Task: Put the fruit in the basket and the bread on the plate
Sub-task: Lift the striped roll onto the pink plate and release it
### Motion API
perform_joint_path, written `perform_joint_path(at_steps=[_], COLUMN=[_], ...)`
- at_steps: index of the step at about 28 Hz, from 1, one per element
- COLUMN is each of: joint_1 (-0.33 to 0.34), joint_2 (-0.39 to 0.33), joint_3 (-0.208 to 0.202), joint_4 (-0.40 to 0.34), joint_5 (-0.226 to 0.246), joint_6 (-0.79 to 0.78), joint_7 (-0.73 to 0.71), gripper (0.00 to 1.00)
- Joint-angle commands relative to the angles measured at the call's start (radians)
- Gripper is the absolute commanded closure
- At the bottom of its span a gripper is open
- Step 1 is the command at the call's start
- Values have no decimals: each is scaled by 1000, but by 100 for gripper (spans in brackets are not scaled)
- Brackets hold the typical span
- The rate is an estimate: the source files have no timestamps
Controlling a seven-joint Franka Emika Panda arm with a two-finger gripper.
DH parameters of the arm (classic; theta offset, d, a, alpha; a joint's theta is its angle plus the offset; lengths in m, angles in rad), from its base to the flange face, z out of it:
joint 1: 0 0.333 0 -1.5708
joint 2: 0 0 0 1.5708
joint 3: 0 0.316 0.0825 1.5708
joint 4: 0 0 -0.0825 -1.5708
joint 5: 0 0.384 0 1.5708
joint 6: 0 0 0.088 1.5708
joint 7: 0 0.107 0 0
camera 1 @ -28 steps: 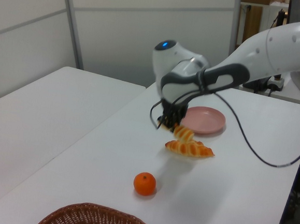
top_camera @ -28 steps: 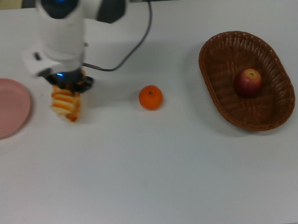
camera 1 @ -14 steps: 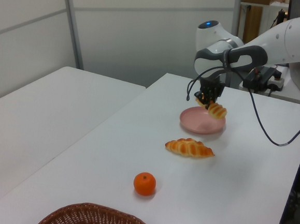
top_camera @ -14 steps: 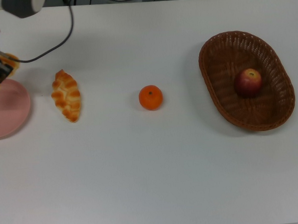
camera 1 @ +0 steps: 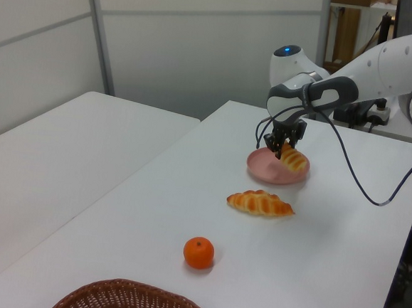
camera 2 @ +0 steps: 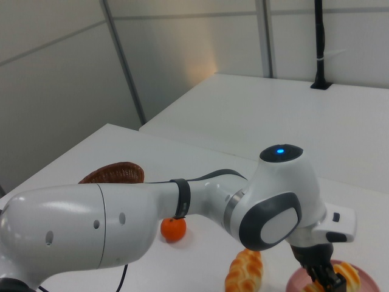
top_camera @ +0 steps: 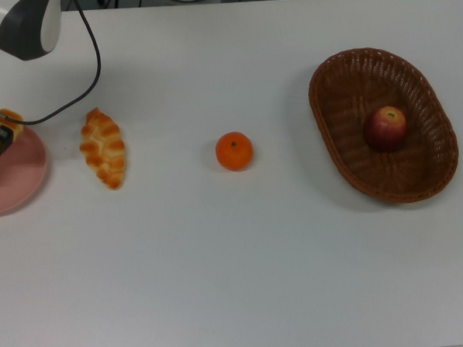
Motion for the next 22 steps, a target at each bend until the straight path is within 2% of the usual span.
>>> perform_joint_path(at_steps=[1,8,12,17,22], joint_1=[19,38,39,113,193], joint_2=[-10,-12,-16,-52,-143], joint_3=[1,3,4,10,24], joint_4=[8,-7,-8,-37,-136], joint_5=[-22,-91,-91,-90,-72], joint_6=[-10,-33,-34,-128,-177], joint_7=[26,27,27,15,-71], gripper=[0,0,0,0,0])
